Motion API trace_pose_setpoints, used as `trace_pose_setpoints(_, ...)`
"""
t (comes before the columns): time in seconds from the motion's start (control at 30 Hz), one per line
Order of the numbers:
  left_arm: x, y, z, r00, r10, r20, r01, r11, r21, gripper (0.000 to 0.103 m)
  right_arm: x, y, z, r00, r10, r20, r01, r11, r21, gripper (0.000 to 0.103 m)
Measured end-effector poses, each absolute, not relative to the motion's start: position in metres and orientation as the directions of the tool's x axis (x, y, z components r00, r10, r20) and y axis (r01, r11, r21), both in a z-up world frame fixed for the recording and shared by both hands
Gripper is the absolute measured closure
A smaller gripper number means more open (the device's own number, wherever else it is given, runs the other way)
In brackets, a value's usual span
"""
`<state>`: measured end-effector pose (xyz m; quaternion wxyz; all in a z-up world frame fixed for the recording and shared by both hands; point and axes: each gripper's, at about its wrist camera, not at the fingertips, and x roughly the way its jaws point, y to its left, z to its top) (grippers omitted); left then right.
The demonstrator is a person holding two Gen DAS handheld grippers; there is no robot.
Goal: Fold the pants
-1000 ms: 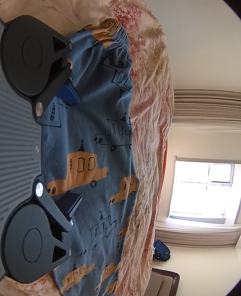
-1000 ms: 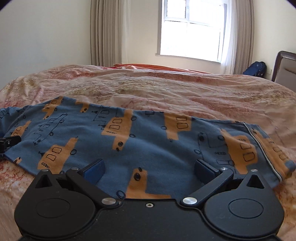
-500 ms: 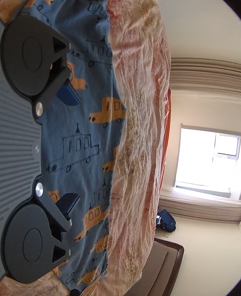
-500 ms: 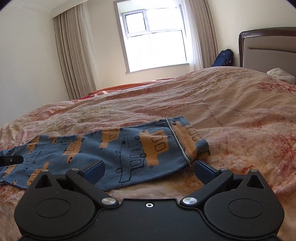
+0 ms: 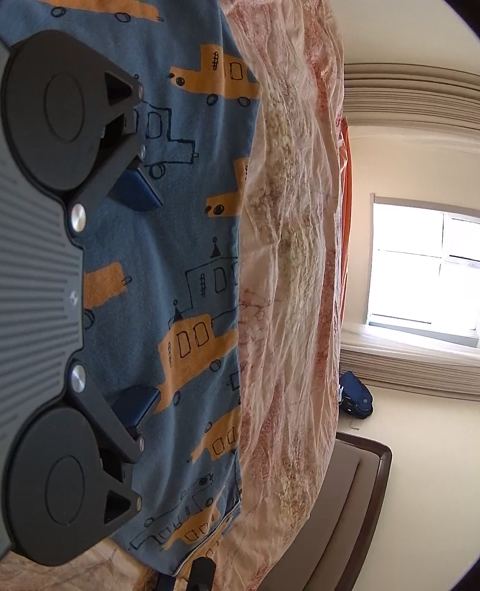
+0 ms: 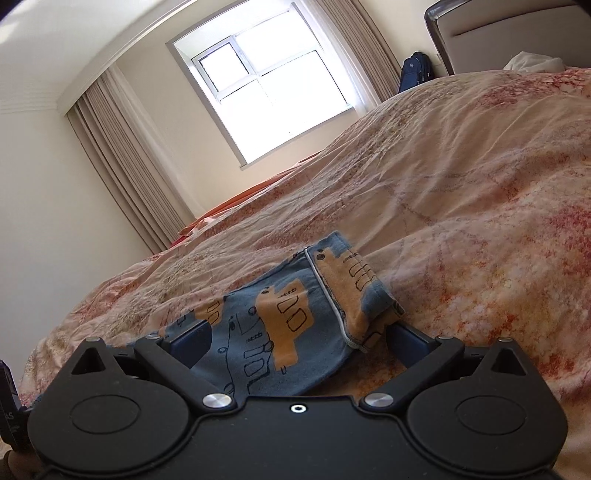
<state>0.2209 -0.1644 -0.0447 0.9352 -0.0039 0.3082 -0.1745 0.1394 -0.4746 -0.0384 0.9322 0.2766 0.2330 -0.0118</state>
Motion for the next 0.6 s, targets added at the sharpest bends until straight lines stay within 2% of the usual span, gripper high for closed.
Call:
trace_pose_setpoints(0.1, 0.222, -0.162, -0.045, 0.746, -0.34, -0.573, 0.324, 0.936, -0.134, 0.0, 0.14, -0.475, -0.038, 0.894, 0.073, -0.441, 0.183, 0.841, 0.509, 0.013)
trace_pose_setpoints(0.27, 0.228, -0.159, -0.031, 0.725, -0.37, -0.581, 0.335, 0.926, -0.171, 0.0, 0.138, -0.477, -0.037, 0.898, 0.013, -0.439, 0.229, 0.839, 0.494, 0.036)
trace_pose_setpoints(0.33, 0.231, -0.159, -0.023, 0.717, -0.408, -0.565, 0.349, 0.912, -0.217, 0.0, 0.138, -0.476, -0.035, 0.898, -0.008, -0.44, 0.242, 0.845, 0.477, 0.055)
trace_pose_setpoints(0.43, 0.239, -0.163, -0.012, 0.696, -0.466, -0.546, 0.367, 0.885, -0.288, 0.0, 0.14, -0.47, -0.032, 0.895, -0.047, -0.443, 0.258, 0.865, 0.43, 0.07)
trace_pose_setpoints(0.53, 0.25, -0.17, 0.0, 0.639, -0.582, -0.504, 0.41, 0.811, -0.416, 0.0, 0.143, -0.457, -0.024, 0.9, -0.081, -0.427, 0.246, 0.906, 0.345, 0.082)
trace_pose_setpoints(0.6, 0.255, -0.176, 0.006, 0.599, -0.662, -0.451, 0.445, 0.743, -0.499, 0.0, 0.144, -0.444, -0.018, 0.904, -0.104, -0.415, 0.226, 0.94, 0.257, 0.084)
